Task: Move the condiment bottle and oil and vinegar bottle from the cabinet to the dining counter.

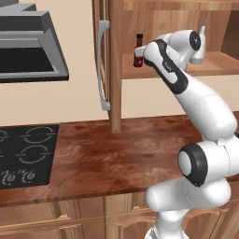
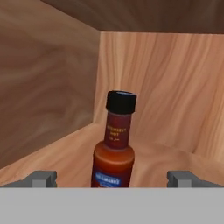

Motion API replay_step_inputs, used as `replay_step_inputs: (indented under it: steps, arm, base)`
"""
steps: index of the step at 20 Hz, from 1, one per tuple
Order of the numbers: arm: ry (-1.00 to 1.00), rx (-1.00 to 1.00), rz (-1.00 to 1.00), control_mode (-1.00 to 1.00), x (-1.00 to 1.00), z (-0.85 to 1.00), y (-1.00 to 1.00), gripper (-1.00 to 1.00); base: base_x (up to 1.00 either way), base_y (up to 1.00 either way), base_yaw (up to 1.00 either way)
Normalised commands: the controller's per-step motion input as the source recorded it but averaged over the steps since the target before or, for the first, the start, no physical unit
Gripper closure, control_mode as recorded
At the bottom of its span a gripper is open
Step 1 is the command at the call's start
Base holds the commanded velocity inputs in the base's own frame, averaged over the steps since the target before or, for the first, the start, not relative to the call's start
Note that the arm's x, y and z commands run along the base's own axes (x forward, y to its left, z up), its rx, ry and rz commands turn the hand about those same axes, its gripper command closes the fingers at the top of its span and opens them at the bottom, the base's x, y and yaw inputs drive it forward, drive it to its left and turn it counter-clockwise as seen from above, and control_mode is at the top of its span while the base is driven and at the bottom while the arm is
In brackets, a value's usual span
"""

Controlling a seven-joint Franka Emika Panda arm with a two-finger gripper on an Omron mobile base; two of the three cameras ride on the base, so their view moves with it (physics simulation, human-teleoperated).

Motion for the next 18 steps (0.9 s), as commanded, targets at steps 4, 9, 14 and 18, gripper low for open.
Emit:
replay_step_inputs:
  steps: [4, 9, 14, 18]
  arm:
    - [0.0, 0.0, 0.0, -1.0, 0.14, -0.09, 0.03, -1.0]
    - [0.0, 0.0, 0.0, -1.0, 0.13, -0.09, 0.09, -1.0]
    - [0.0, 0.0, 0.0, -1.0, 0.14, -0.1, 0.1, -1.0]
    - [0.0, 0.0, 0.0, -1.0, 0.16, -0.07, 0.05, -1.0]
  base:
    - [0.0, 0.0, 0.0]
    - [0.0, 0.0, 0.0]
    - [0.0, 0.0, 0.0]
    - [0.0, 0.0, 0.0]
